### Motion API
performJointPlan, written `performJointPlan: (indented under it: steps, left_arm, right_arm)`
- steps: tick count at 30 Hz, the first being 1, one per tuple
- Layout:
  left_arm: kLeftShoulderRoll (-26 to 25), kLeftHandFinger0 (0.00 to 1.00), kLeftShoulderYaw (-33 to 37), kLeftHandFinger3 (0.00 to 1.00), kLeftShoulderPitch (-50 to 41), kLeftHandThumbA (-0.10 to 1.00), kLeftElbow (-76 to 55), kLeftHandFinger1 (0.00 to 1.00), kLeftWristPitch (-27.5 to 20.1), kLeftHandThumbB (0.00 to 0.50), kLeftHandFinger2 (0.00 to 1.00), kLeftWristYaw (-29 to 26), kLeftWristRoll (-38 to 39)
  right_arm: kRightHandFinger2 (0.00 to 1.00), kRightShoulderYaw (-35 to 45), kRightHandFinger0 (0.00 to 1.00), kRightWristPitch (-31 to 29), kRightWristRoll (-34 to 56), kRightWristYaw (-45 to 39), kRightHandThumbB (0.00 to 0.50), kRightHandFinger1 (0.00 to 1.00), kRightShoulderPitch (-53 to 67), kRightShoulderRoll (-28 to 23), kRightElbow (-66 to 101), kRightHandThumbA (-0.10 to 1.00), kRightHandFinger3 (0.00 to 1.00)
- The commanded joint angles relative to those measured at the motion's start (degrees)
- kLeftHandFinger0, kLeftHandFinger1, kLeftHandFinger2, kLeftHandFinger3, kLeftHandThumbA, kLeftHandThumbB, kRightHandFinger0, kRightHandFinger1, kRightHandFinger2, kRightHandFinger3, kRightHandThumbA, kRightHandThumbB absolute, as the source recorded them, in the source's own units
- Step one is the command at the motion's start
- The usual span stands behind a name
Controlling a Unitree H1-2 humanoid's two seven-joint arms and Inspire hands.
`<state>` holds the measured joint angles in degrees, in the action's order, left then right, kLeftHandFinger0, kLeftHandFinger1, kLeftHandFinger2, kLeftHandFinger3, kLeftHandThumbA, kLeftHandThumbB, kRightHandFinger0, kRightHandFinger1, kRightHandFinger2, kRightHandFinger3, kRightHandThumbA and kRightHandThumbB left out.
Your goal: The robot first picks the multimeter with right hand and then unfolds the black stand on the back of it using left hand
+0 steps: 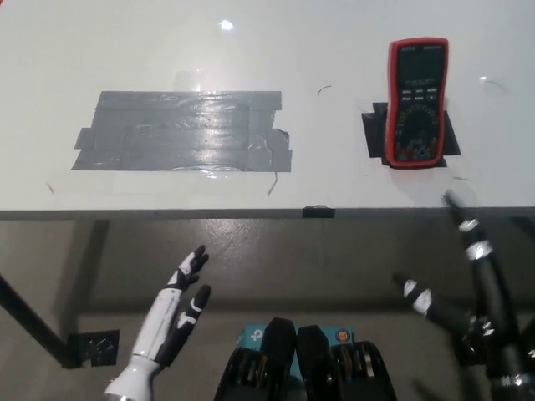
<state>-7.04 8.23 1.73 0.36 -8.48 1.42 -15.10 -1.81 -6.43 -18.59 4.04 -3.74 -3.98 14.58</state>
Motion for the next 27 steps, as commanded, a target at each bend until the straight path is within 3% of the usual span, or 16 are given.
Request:
performJointPlan:
  steps: [1,5,7,9,16,20,27]
  left_arm:
    - [-0.20,1.00,-0.13,1.00,-0.71,1.00,-0.66,1.00,-3.39,0.158,1.00,-1.16,-0.82]
    - [-0.41,1.00,-0.45,1.00,-1.30,0.99,-1.20,1.00,-2.99,0.152,1.00,-1.00,-0.83]
    - [-0.64,1.00,-0.48,1.00,-1.08,0.99,-1.12,1.00,-3.17,0.148,1.00,-0.95,-1.05]
    - [-0.50,1.00,-0.57,1.00,-1.78,0.99,-1.43,1.00,-3.22,0.148,1.00,-0.91,-0.75]
    - [-0.25,1.00,-1.03,1.00,-3.55,0.97,-2.01,1.00,-4.51,0.147,1.00,-0.93,0.12]
    - [-0.12,1.00,-1.49,1.00,-4.15,0.97,-2.29,1.00,-4.51,0.172,1.00,-1.02,0.22]
    - [0.09,1.00,-1.97,1.00,-4.30,0.98,-2.19,1.00,-4.71,0.175,1.00,-0.91,0.36]
  right_arm:
    - [1.00,2.85,1.00,9.25,-4.30,3.19,0.222,1.00,-7.45,2.96,3.25,0.89,1.00]
    - [1.00,5.12,1.00,11.37,-6.35,5.26,0.263,1.00,-15.54,2.70,-1.70,0.90,1.00]
    - [1.00,5.94,1.00,13.05,-7.38,6.16,0.303,1.00,-18.82,2.56,-4.38,0.99,1.00]
    - [1.00,6.47,1.00,14.32,-7.41,6.54,0.299,1.00,-21.30,2.69,-6.41,1.00,1.00]
    - [1.00,7.96,1.00,17.06,-5.46,9.09,0.353,1.00,-31.64,3.20,-18.64,1.00,1.00]
    - [1.00,8.84,1.00,19.78,-5.85,12.81,0.359,1.00,-36.71,4.12,-25.78,1.00,1.00]
    - [1.00,10.43,1.00,20.32,-3.97,17.21,0.329,1.00,-43.69,5.62,-35.79,1.00,1.00]
